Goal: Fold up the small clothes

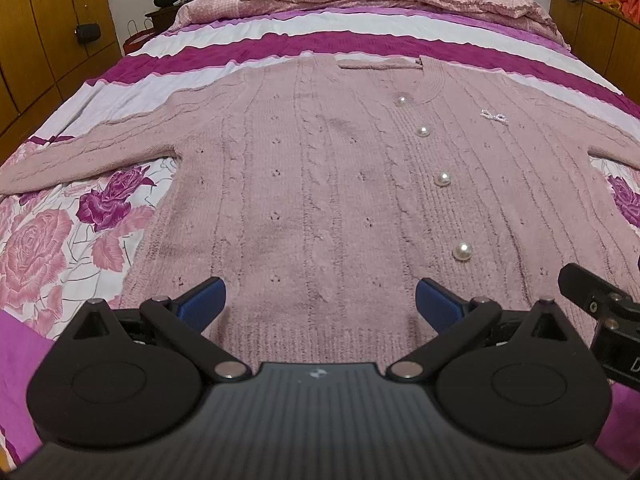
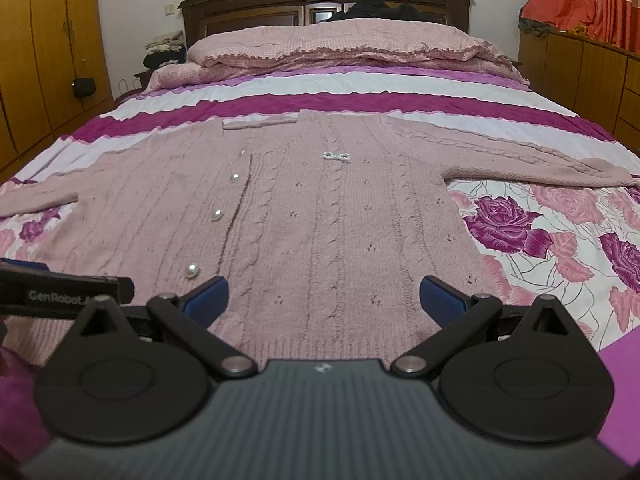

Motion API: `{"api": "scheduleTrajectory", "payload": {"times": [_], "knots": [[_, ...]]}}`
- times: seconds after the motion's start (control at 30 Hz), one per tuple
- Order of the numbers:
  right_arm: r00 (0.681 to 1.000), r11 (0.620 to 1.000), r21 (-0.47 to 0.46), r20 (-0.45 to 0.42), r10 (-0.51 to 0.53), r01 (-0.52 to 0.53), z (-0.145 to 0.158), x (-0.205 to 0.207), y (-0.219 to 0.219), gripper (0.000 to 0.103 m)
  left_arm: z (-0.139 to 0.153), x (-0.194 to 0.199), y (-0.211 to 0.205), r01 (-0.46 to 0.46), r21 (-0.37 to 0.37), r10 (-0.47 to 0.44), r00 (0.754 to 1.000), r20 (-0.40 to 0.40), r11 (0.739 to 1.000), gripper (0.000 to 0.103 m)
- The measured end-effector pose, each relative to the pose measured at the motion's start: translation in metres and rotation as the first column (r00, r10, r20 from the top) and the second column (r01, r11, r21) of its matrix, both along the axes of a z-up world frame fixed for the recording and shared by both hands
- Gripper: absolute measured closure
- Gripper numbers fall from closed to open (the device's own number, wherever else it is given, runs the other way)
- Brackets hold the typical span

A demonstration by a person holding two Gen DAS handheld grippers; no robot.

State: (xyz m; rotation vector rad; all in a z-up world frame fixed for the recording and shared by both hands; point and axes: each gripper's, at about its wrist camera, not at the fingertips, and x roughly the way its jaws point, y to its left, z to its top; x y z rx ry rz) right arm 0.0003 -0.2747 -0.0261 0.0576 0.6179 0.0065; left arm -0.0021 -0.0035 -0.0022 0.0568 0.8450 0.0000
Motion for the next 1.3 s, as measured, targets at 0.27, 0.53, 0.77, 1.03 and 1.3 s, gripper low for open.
{"api": "scheduleTrajectory", "payload": {"times": [0.27,0.53,0.77,1.03,1.3], "knots": [[1.000,1.000,-0.001,-0.001,0.003,-0.003,-0.0013,0.0006,0.0015,0.000,-0.0004,-0.0001,0.0000,0.001,0.000,-0.001,1.000,0.001,1.000,0.000],[1.000,1.000,-0.003,0.002,0.003,-0.003,-0.0009,0.0009,0.0014,0.000,-0.0001,-0.0001,-0.0002,0.000,0.001,0.000,1.000,0.001,1.000,0.000],[1.000,1.000,-0.005,0.002,0.006,-0.006,-0.0008,0.0008,0.0018,0.000,-0.0004,-0.0004,-0.0004,0.000,0.001,0.000,1.000,0.001,1.000,0.000],[1.000,1.000,-0.005,0.002,0.009,-0.009,-0.0007,0.0003,0.0017,0.000,-0.0003,-0.0003,-0.0005,-0.001,0.002,0.001,1.000,0.001,1.000,0.000],[1.000,1.000,-0.007,0.003,0.013,-0.013,-0.0005,-0.0002,0.0019,0.000,0.0001,0.0001,-0.0002,-0.002,-0.001,0.002,1.000,0.001,1.000,0.000]]}}
